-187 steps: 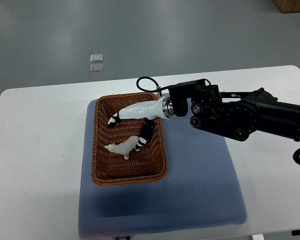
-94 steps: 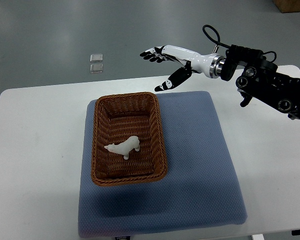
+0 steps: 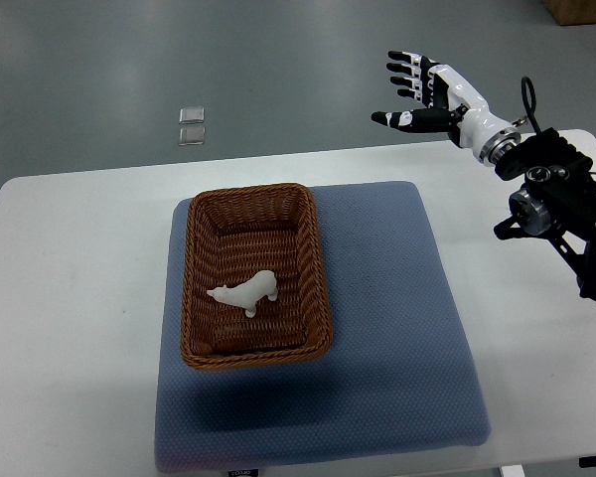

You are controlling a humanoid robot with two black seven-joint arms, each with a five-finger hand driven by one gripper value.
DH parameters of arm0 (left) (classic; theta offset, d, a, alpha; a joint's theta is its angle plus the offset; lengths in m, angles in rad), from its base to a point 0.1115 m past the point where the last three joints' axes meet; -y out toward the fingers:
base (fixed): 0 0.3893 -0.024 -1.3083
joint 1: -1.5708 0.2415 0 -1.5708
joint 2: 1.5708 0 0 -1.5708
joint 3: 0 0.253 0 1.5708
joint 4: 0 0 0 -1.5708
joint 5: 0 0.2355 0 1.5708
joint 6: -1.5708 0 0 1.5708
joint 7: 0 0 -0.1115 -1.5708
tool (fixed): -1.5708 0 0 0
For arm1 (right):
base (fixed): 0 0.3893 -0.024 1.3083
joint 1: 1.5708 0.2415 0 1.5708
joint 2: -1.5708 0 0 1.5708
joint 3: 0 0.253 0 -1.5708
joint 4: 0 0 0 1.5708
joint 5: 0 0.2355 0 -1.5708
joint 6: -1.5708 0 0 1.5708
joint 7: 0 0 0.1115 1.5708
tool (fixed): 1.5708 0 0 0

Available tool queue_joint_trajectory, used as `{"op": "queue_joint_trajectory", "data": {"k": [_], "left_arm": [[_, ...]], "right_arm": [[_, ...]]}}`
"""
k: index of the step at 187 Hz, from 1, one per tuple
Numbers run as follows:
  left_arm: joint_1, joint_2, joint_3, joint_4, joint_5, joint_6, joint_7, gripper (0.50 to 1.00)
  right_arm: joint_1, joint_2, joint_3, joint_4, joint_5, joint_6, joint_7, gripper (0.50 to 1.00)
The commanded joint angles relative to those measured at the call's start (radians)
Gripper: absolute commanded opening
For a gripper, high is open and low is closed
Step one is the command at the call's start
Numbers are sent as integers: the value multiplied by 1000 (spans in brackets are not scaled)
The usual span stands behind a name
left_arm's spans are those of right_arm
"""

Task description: Place white bear in brown basket with right hand

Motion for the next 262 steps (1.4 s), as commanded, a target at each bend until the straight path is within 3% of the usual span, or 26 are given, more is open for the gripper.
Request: {"op": "queue_joint_trajectory", "data": {"k": [1,103,176,262], "left_arm": [[0,0,0,0,0,0,0,1000],[0,0,0,0,0,0,0,1000],[0,0,0,0,0,0,0,1000],[0,0,0,0,0,0,0,1000]], "right_arm": [[-37,28,18,-44,77,-36,47,907],[-106,140,21,-132,138,-131,57,911],[-114,155,154,-152,211,-128,64,913],[-119,145,144,-176,291,-131,66,924]]}}
